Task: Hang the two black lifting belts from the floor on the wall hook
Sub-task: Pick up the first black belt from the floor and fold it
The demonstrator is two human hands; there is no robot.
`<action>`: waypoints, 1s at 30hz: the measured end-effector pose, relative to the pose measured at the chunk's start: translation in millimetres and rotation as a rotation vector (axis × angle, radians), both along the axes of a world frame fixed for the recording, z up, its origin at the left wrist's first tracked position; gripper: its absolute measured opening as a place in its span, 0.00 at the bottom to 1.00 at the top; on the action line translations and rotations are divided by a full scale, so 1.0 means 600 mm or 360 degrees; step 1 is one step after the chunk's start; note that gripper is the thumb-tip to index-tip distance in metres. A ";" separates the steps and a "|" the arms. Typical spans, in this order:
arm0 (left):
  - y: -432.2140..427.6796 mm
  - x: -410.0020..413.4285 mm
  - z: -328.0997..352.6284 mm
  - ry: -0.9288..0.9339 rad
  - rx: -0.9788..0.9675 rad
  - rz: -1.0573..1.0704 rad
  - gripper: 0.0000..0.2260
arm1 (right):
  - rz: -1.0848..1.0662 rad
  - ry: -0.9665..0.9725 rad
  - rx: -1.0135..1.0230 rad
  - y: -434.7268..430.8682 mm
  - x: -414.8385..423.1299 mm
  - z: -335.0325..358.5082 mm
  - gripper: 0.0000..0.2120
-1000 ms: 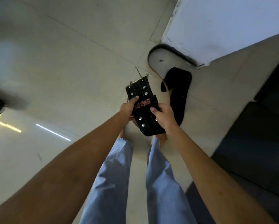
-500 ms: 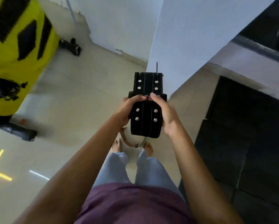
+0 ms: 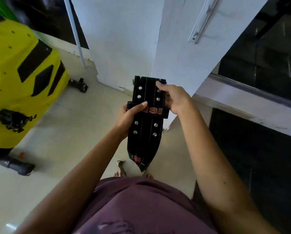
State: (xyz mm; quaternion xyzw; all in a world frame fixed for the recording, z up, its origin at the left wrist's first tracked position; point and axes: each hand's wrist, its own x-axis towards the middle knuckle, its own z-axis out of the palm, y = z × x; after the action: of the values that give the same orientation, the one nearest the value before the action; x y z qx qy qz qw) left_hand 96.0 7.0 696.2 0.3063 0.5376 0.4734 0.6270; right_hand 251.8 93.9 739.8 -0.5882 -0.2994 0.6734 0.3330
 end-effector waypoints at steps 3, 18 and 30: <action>0.007 -0.020 0.019 -0.0019 0.0066 0.0121 0.11 | 0.0341 0.0013 0.0110 -0.052 -0.022 -0.005 0.20; -0.023 -0.050 0.032 -0.0053 0.0038 0.0243 0.13 | 0.0425 0.0025 0.0368 -0.079 -0.033 0.008 0.25; -0.040 -0.073 0.057 -0.0044 0.0185 0.0259 0.12 | 0.0609 -0.0012 0.0304 -0.106 -0.070 0.021 0.17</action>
State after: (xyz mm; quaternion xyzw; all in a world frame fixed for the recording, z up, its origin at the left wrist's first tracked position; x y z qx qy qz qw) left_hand 52.0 -16.9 730.3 0.2910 0.5236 0.5573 0.5749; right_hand 209.7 30.0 752.1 -0.4890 -0.4693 0.6907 0.2523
